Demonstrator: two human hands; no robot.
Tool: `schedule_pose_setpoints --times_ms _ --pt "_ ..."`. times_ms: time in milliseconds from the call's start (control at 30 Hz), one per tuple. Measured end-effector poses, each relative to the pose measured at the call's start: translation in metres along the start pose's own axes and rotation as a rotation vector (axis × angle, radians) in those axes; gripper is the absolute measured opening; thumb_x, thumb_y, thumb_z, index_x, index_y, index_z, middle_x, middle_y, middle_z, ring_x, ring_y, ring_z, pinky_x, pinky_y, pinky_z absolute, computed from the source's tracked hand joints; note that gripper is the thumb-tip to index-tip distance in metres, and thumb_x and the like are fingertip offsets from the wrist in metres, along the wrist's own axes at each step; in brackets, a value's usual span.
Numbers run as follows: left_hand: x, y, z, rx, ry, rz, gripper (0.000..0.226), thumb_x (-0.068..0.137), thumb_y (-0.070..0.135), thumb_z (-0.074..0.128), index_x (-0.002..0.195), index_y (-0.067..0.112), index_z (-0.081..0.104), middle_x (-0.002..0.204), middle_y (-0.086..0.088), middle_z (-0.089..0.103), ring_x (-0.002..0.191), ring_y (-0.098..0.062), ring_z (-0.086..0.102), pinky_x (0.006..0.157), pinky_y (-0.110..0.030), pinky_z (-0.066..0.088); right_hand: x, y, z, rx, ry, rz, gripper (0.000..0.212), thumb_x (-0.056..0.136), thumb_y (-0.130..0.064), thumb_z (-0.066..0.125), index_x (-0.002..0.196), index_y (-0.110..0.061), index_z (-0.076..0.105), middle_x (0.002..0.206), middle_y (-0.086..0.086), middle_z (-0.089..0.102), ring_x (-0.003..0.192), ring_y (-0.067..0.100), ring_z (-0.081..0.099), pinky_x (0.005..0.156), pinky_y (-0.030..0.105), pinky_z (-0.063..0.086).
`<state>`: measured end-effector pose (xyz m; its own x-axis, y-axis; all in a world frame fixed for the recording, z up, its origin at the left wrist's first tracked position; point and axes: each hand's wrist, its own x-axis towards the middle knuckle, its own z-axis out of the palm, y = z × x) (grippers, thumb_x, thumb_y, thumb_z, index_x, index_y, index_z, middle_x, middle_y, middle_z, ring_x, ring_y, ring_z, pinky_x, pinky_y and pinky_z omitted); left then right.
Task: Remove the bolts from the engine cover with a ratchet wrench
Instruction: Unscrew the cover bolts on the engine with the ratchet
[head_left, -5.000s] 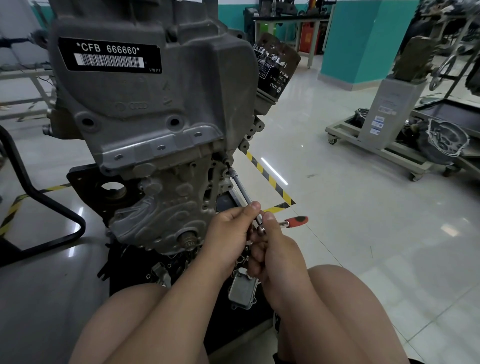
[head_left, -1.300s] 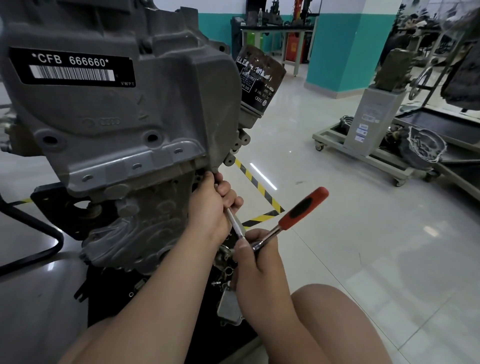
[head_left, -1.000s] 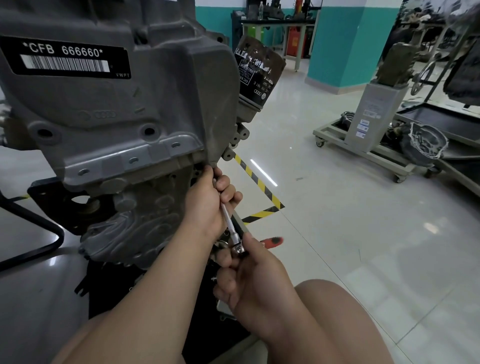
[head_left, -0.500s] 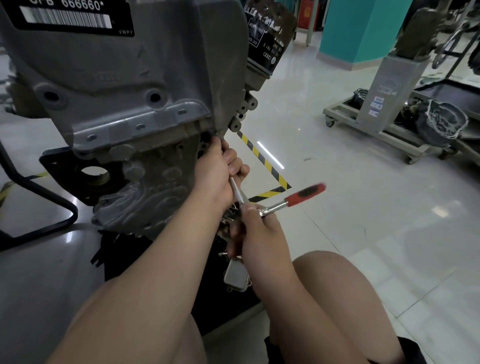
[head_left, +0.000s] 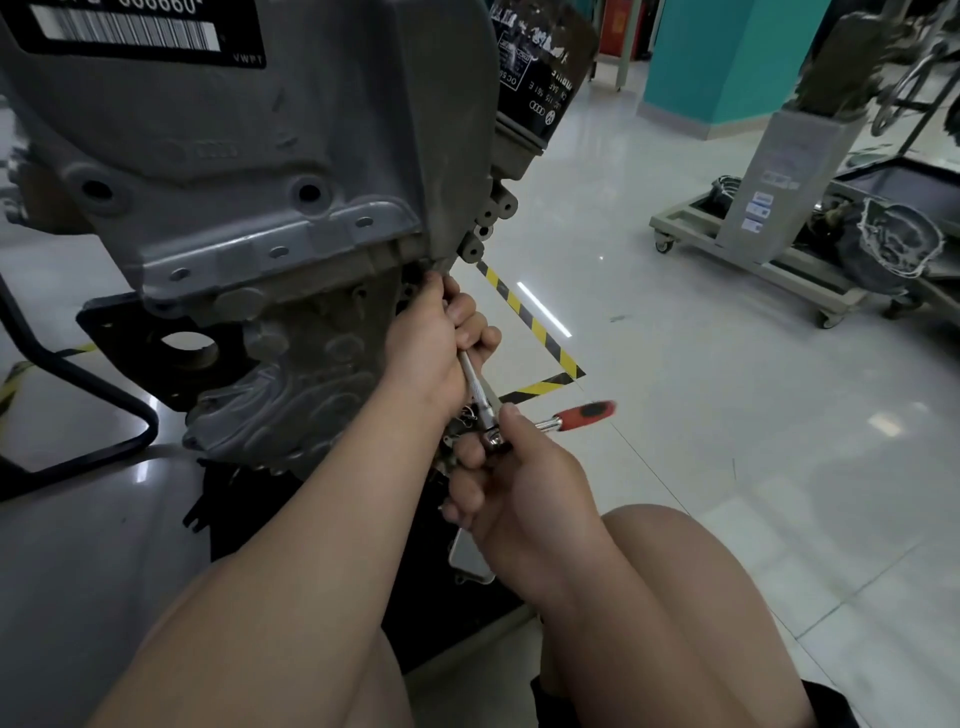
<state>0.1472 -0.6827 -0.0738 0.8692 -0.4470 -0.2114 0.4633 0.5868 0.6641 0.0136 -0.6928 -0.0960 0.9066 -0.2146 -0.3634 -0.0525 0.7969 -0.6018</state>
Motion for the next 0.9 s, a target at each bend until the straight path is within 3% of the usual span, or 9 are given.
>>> schedule_pose_setpoints --times_ms 167,333,433,567,633,700,800,900 --pt "0.0 0.001 -0.001 -0.005 -0.01 -0.01 0.036 0.104 0.035 0.038 0.073 0.018 0.045 0.044 0.008 0.029 0.031 -0.007 0.024 0.04 -0.016 0.034 -0.005 0.0 0.002 0.357 -0.175 0.236 0.04 0.101 -0.043 0.035 0.081 -0.014 0.055 0.056 -0.003 0.048 0.035 0.01 0.037 0.042 0.019 0.039" --pt "-0.001 0.003 -0.002 -0.002 -0.018 -0.025 0.036 0.104 0.035 0.038 0.073 0.018 0.046 0.043 0.008 0.029 0.031 -0.006 0.024 0.04 -0.016 0.035 -0.006 0.003 0.005 0.455 -0.235 0.268 0.036 0.096 -0.042 0.037 0.082 -0.014 0.054 0.055 -0.004 0.047 0.033 0.01 0.038 0.041 0.019 0.039" --pt "-0.002 0.003 -0.003 0.024 -0.01 -0.018 0.035 0.104 0.035 0.039 0.074 0.018 0.047 0.043 0.008 0.029 0.032 -0.006 0.024 0.04 -0.017 0.035 -0.002 0.009 0.004 0.149 -0.07 0.123 0.037 0.101 -0.038 0.036 0.079 -0.015 0.052 0.053 -0.002 0.046 0.036 0.013 0.036 0.042 0.02 0.038" --pt "-0.002 0.0 -0.001 0.014 0.0 -0.016 0.036 0.104 0.038 0.037 0.075 0.019 0.046 0.044 0.008 0.028 0.032 -0.007 0.023 0.041 -0.017 0.035 0.003 0.012 -0.001 -0.5 0.222 -0.323 0.018 0.102 -0.025 0.04 0.089 -0.018 0.05 0.058 -0.005 0.054 0.042 0.009 0.048 0.046 0.024 0.042" --pt "-0.002 0.0 0.001 -0.001 0.004 -0.021 0.037 0.104 0.039 0.037 0.075 0.018 0.046 0.044 0.008 0.028 0.032 -0.007 0.023 0.04 -0.017 0.035 0.003 0.013 -0.006 -0.826 0.259 -0.521 0.007 0.099 -0.029 0.044 0.095 -0.034 0.043 0.063 -0.014 0.058 0.051 0.002 0.054 0.053 0.023 0.042" --pt "-0.002 0.002 0.001 -0.019 0.007 -0.036 0.037 0.104 0.038 0.037 0.075 0.018 0.046 0.043 0.008 0.029 0.032 -0.007 0.024 0.039 -0.016 0.035 0.003 0.016 -0.009 -1.109 0.244 -0.639 0.011 0.097 -0.036 0.044 0.097 -0.041 0.034 0.066 -0.014 0.059 0.058 0.004 0.057 0.055 0.026 0.042" --pt "-0.002 0.003 0.001 -0.018 0.006 -0.052 0.037 0.104 0.038 0.037 0.074 0.018 0.047 0.043 0.008 0.028 0.031 -0.007 0.024 0.039 -0.016 0.034 0.005 0.019 -0.01 -1.196 0.249 -0.698 0.019 0.097 -0.038 0.044 0.093 -0.047 0.029 0.069 -0.012 0.058 0.059 0.006 0.058 0.056 0.033 0.046" --pt "-0.002 0.003 0.0 0.004 0.005 -0.048 0.037 0.103 0.039 0.037 0.074 0.019 0.047 0.044 0.008 0.028 0.032 -0.007 0.024 0.04 -0.016 0.034 0.007 0.02 -0.01 -1.037 0.25 -0.67 0.011 0.098 -0.033 0.046 0.096 -0.039 0.036 0.069 -0.018 0.059 0.059 0.003 0.056 0.056 0.03 0.046"
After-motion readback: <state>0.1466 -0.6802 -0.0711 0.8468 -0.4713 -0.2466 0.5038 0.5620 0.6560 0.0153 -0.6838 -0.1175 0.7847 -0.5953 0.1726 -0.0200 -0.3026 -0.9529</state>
